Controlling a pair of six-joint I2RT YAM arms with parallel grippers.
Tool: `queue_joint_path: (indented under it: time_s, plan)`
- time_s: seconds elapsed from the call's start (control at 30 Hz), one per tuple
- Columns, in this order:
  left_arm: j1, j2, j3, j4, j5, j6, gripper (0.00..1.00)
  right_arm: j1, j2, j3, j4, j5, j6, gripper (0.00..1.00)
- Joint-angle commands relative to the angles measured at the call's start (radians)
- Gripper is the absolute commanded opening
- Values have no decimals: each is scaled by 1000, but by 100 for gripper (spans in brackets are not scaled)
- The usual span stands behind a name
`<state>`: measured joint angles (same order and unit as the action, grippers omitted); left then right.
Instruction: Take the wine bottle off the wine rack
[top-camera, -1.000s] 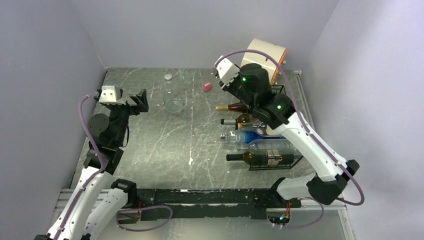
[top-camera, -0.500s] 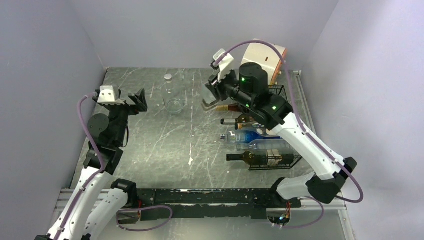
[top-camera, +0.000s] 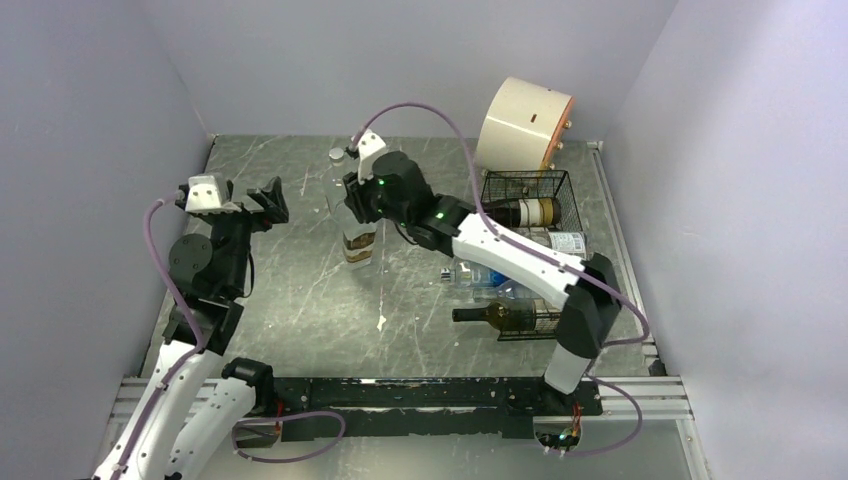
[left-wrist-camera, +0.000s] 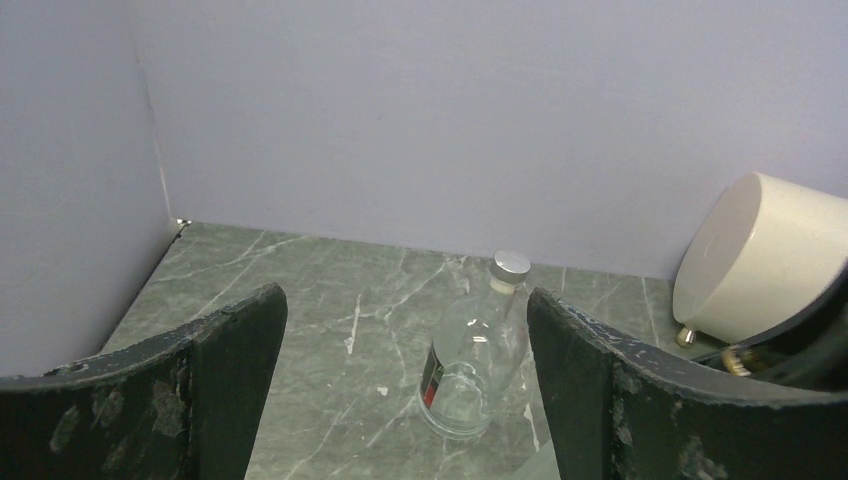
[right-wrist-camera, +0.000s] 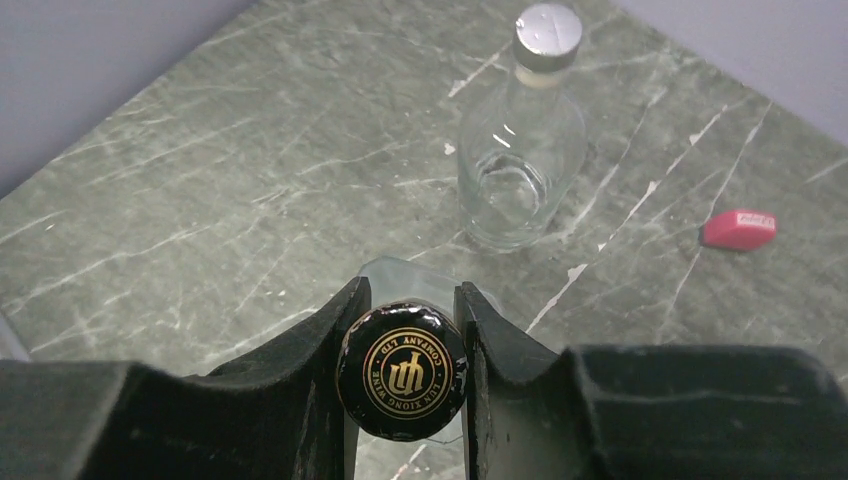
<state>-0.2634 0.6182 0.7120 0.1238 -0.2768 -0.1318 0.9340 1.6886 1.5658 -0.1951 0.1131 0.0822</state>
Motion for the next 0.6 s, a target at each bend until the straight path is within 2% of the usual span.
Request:
queue_joint_path:
  time_s: [0.0, 0.3, 0.57]
  plan:
    - [9, -24, 4, 10, -33, -14, 93, 25, 44, 124, 196, 189, 69, 0]
    - [-21, -44, 0, 12, -65, -11, 93, 33, 181, 225, 191, 319, 125, 0]
    - [-56, -71, -3, 13, -121, -3, 93, 43, 370, 499, -6, 369, 157, 0]
